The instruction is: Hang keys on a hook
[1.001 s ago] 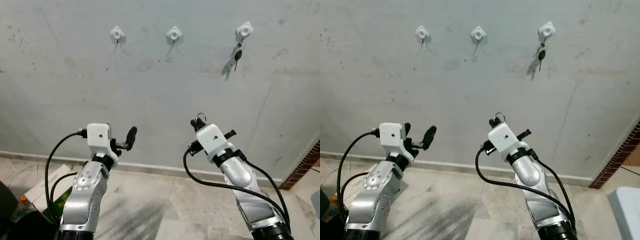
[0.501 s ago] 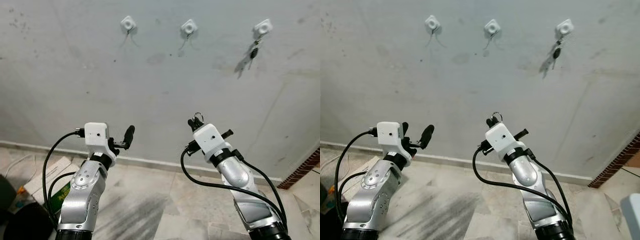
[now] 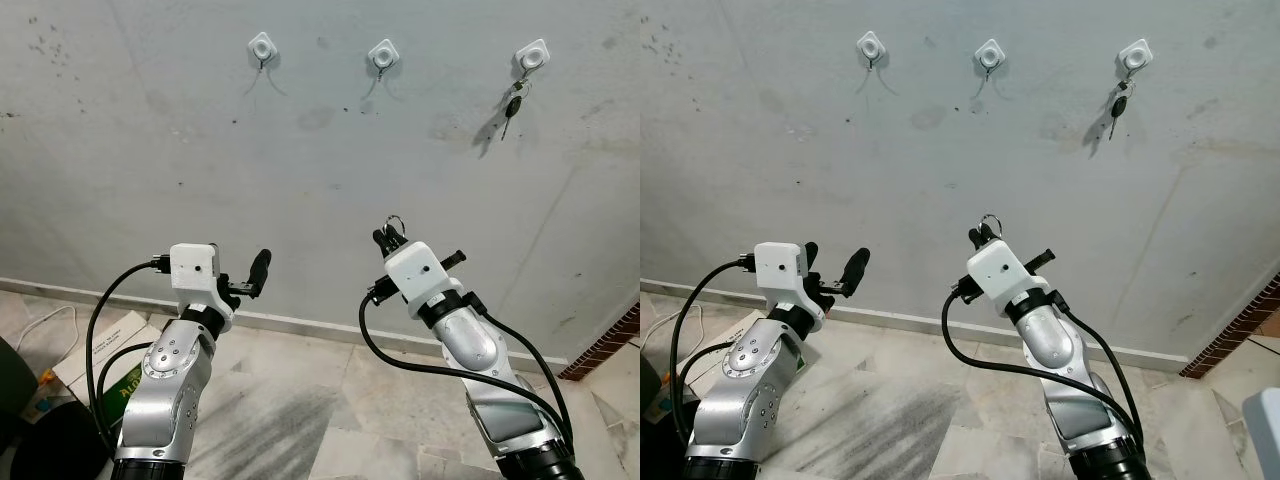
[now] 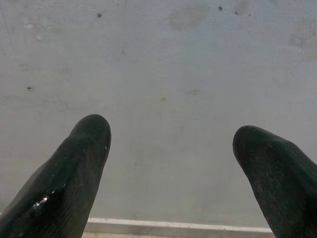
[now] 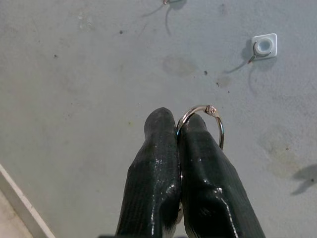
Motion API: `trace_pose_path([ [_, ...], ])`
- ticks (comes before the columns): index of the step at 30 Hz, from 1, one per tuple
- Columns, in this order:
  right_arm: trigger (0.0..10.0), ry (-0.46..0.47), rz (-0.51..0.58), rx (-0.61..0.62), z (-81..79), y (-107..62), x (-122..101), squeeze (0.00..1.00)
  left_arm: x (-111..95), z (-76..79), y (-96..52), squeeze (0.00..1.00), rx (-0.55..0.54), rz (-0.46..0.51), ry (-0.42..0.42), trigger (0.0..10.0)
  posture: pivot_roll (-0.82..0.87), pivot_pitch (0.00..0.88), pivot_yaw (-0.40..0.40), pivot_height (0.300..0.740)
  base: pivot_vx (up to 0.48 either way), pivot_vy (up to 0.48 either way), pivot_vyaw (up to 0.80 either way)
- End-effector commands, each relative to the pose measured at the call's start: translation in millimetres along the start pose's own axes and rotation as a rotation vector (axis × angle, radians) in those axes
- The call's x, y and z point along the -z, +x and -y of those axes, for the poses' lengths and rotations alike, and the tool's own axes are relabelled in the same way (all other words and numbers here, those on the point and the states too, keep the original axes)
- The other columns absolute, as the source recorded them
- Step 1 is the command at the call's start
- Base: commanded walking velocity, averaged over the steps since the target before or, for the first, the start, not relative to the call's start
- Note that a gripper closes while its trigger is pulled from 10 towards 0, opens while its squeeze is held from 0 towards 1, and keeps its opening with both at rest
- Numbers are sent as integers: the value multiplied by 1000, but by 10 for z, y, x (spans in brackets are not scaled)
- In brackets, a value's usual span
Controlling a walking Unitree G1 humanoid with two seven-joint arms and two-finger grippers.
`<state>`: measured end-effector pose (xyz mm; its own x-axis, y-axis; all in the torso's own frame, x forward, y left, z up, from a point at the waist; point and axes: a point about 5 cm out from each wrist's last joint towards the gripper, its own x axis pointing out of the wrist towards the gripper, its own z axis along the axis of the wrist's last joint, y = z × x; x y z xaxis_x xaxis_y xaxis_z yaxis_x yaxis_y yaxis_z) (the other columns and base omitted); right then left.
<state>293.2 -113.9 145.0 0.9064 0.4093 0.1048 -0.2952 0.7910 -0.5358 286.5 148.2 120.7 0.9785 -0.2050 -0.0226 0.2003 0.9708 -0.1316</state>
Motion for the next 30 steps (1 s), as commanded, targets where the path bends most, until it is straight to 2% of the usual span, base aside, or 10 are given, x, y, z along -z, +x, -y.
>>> trace_pose_path([
  [1,10000,-8,32,-2,11,19,-72,0,-51,-3,-4,0,8,21,14,10000,-16,0,52,740,289,0,0],
  [12,10000,-17,27,-1,11,19,-56,0,-35,8,0,0,19,14,11,10000,-16,0,54,740,288,0,0],
  [30,10000,-20,19,3,5,8,-34,0,-25,15,9,0,30,6,14,10000,-16,0,59,740,299,248,0],
])
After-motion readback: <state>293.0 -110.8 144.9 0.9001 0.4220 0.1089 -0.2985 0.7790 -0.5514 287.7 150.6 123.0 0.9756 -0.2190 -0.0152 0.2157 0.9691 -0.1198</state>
